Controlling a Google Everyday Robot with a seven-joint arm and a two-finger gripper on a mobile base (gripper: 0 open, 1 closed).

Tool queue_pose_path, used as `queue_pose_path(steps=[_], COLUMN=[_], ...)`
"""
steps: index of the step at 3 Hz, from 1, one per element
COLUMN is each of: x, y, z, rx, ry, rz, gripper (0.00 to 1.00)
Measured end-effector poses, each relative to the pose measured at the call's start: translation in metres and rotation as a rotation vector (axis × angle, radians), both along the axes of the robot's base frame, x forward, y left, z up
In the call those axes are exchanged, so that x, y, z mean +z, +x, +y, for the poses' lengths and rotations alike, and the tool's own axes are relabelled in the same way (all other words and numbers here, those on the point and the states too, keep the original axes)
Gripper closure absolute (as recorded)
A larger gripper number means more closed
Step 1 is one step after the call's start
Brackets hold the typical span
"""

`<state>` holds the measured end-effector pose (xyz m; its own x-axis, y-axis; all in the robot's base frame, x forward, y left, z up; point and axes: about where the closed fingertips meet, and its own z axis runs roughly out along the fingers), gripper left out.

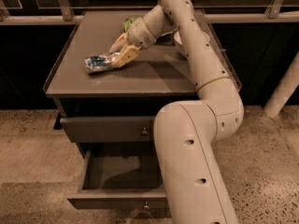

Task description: Place redbull can into middle drawer

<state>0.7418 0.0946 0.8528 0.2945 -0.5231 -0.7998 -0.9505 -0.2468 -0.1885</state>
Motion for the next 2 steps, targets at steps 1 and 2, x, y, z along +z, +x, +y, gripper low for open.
queue_pose_path(steps=[1,2], x=[-0.002,0.013], y=[-0.01,-0.022], z=[0.004,-0.017], rx=[0.031,-0.003], ry=[-0.001,-0.012], rz=[0.033,0.061], gripper=[1.0,1.0])
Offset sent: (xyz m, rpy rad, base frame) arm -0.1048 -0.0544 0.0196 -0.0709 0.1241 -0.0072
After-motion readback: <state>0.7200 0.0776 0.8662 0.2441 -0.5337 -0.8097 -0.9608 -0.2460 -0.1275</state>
